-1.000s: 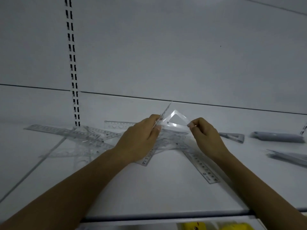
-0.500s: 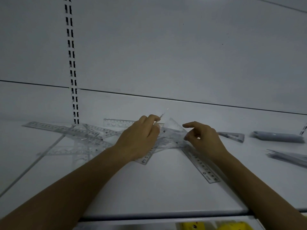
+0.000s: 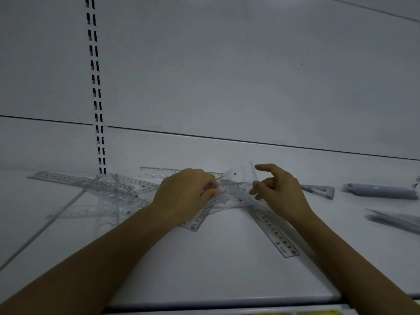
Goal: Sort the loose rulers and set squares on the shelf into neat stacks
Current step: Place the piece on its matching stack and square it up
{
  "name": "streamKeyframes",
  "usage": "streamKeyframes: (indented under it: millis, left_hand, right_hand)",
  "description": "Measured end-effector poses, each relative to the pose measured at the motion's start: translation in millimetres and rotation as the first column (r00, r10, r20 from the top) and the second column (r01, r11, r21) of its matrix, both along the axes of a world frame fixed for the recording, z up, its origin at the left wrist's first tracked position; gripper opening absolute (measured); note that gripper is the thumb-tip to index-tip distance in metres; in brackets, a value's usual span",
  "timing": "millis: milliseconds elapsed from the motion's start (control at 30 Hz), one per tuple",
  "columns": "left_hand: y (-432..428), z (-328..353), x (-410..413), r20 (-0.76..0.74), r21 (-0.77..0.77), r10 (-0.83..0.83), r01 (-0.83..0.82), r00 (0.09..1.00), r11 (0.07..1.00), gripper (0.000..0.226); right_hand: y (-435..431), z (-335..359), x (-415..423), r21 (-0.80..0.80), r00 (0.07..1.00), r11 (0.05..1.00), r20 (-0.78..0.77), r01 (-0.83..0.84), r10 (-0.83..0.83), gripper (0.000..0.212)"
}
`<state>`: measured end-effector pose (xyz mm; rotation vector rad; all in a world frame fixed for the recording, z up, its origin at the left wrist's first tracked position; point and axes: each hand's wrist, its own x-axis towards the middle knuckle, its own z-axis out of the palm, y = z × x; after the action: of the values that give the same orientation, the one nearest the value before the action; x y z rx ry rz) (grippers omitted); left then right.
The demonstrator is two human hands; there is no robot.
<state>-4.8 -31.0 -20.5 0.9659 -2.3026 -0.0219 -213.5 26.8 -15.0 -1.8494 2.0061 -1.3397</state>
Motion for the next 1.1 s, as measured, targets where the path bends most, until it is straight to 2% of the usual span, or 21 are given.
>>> streamKeyframes:
  millis: [100,167,233,333,467,567,667,733,833,933,1033,1100]
  left_hand:
    - [1,-1,2,0.020,0.029,0.019,-0.019,1.000,0.999,0.022]
    - [0,0,2,0.041,0.096,0.012,-0.016,0.999,0.995,0.024]
    - [1,1,1,0.089,0.167,0.004,-0.019,0.996,0.986,0.039]
    - [2,2,-1,0.145,0.179,0.013,-0.039,0.989,0.983,0.055]
    - [-1,-2,-1,0.099,0.231,-0.064,0.039,0.993,0.972,0.045]
    - [-1,-3,1,0.063,0.226,-0.093,0.076,0.994,0.971,0.038]
    - [0,-2,1,0.135,0.183,-0.081,0.055,0.987,0.982,0.046]
    - [2,1,1,0.148,0.144,-0.049,0.028,0.988,0.989,0.058]
    - [4,8,1,0.055,0.096,-0.024,0.018,0.998,0.995,0.071]
    - [6,10,1,-0.090,0.056,-0.062,0.068,0.994,0.996,0.076]
    - [7,10,2,-0.211,0.067,-0.062,0.078,0.976,0.995,0.067]
    - [8,10,1,-0.247,0.063,-0.056,0.074,0.967,0.995,0.052]
  right_hand:
    - [-1,0,-1,0.035,1.000,0.999,0.007,0.022,-0.022,0.005]
    - [-1,0,-1,0.030,0.998,0.998,0.029,0.049,-0.050,0.005]
    - [-1,1,-1,0.001,0.995,0.998,0.080,0.065,-0.065,0.006]
    - [1,3,2,-0.021,0.984,0.999,0.174,0.027,-0.023,0.003]
    - [5,8,5,-0.043,0.935,0.994,0.337,-0.104,0.112,0.007]
    - [7,11,8,-0.038,0.913,0.985,0.370,-0.169,0.171,0.004]
    - [9,9,9,-0.026,0.888,0.968,0.393,-0.249,0.239,0.042]
    - [9,9,10,-0.024,0.898,0.965,0.361,-0.262,0.253,0.053]
    - [10,11,12,-0.059,0.914,0.973,0.332,-0.224,0.231,0.028]
    - [9,11,11,-0.059,0.876,0.968,0.415,-0.244,0.246,0.021]
    - [8,10,8,-0.065,0.922,0.978,0.325,-0.197,0.208,0.014]
    - [5,8,5,-0.121,0.961,0.985,0.231,-0.124,0.149,0.010]
